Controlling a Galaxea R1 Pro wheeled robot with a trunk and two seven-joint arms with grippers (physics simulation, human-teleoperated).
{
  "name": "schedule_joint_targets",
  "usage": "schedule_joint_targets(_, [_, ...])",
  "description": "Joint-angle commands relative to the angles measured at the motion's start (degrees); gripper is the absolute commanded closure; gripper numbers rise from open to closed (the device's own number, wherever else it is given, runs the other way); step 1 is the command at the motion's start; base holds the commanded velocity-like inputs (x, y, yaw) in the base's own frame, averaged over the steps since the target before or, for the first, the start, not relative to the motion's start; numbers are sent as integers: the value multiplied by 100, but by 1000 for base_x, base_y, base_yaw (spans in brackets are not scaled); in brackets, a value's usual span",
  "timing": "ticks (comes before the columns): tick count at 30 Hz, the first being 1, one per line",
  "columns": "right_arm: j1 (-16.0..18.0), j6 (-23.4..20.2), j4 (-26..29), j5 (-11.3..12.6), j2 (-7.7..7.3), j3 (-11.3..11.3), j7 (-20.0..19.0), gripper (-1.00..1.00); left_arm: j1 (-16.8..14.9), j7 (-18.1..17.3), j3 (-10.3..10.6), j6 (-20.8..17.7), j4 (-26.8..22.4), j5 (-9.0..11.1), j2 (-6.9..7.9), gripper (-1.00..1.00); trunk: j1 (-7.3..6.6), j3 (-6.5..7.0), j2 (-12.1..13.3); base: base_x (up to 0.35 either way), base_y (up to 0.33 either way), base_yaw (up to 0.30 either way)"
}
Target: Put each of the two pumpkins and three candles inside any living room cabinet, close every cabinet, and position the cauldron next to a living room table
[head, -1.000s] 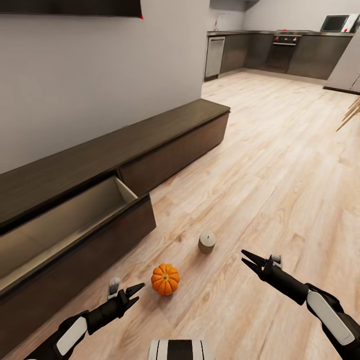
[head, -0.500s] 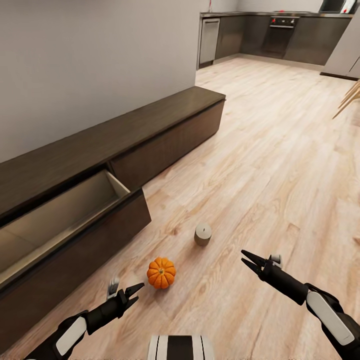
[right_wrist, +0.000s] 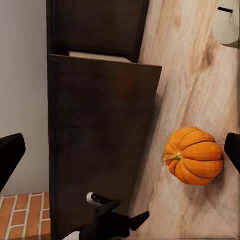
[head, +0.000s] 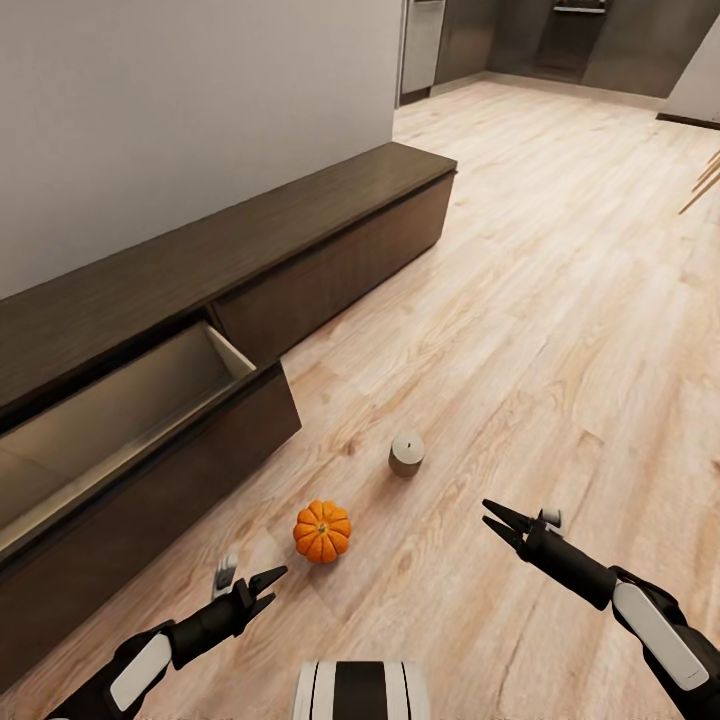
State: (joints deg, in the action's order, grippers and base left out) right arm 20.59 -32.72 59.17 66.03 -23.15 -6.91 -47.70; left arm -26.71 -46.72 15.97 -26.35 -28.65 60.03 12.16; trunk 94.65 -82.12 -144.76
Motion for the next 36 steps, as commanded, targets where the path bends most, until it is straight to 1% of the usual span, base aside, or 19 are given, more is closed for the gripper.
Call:
schedule_joint_targets(1, [5, -41, -2, 59, -5, -12, 6, -100, -4, -3, 27, -46, 0, 61, 9, -100, 1, -26, -3, 0, 0, 0])
schedule_joint_targets(15, [1, -41, -2, 59, -5, -12, 6, -100, -3, -30, 20, -37, 0, 67, 25, -100, 37, -337, -22, 0, 0, 0])
schedule_joint_targets(19, [2, -41, -2, 59, -5, -12, 6, -100, -3, -30, 20, -37, 2, 69, 70, -100, 48, -425, -27, 0, 0, 0])
schedule_joint_targets(25, [3, -41, -2, 59, -5, -12, 6, -100, -3, -30, 20, -37, 2, 70, 81, -100, 63, -558, -35, 0, 0, 0])
schedule_joint_targets(36, [1, -41, -2, 59, -5, -12, 4, -100, -2, -26, 11, -22, 0, 65, 85, -100, 63, -558, -35, 23, -7, 0])
